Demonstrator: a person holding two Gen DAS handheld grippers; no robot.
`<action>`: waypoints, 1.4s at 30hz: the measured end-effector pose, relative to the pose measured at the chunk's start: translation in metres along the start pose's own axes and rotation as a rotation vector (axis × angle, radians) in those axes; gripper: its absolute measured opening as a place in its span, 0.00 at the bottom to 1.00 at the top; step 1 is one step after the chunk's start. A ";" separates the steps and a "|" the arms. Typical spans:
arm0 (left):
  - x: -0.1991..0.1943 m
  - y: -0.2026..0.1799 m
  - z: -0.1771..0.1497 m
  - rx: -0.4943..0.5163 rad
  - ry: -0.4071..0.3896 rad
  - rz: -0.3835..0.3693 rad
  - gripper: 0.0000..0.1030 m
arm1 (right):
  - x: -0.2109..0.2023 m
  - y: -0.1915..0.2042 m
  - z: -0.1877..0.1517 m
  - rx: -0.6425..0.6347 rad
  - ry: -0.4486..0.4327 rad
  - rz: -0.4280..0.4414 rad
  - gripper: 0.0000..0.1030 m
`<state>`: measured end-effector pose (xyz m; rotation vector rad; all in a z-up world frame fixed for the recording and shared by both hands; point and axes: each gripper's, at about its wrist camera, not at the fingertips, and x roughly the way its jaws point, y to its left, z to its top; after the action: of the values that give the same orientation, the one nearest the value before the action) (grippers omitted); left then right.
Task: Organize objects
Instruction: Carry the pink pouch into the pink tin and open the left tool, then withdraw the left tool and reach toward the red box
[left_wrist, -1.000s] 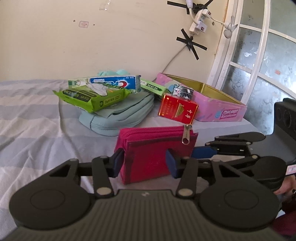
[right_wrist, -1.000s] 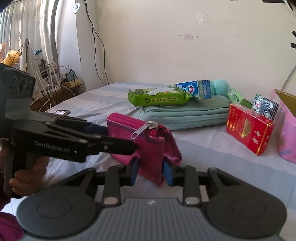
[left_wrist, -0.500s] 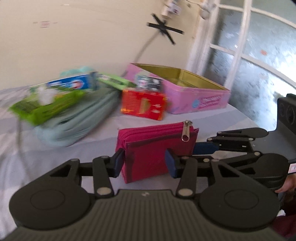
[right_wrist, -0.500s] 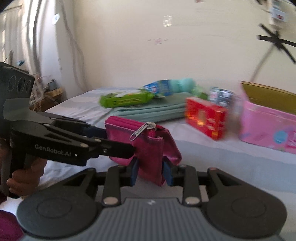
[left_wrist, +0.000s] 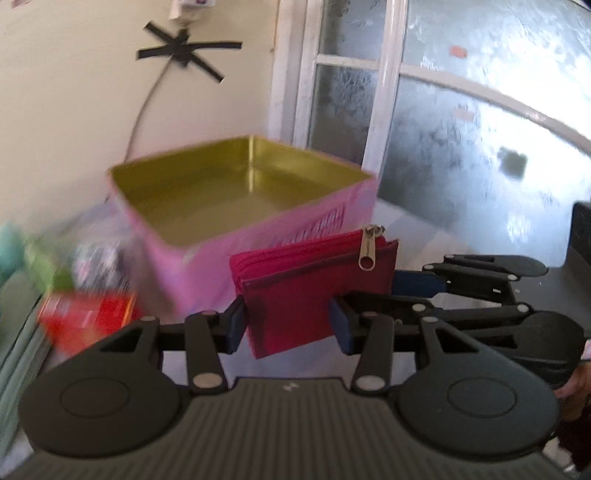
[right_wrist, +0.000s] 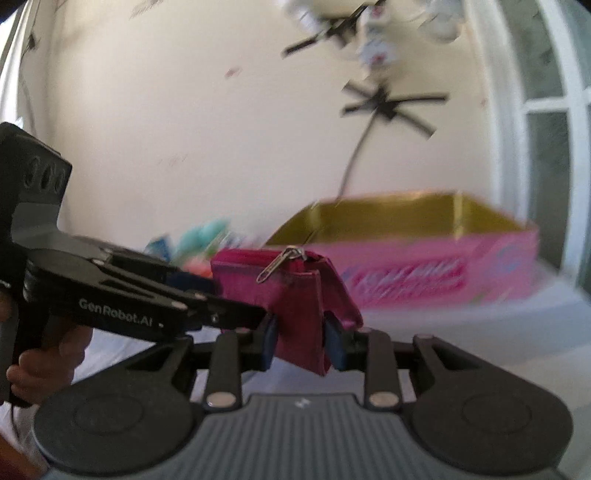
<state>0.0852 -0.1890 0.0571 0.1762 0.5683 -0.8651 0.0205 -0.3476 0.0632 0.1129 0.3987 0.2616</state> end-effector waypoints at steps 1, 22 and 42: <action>0.006 -0.002 0.011 0.006 -0.012 0.001 0.48 | 0.004 -0.007 0.006 -0.007 -0.024 -0.014 0.26; 0.117 0.010 0.087 -0.060 -0.027 0.110 0.44 | 0.091 -0.113 0.036 0.061 -0.157 -0.207 0.39; -0.007 0.026 -0.024 -0.093 0.058 0.318 0.51 | 0.054 -0.014 -0.043 0.216 -0.015 0.007 0.46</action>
<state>0.0920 -0.1583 0.0384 0.2015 0.6141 -0.5251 0.0549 -0.3440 0.0010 0.3279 0.4107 0.2244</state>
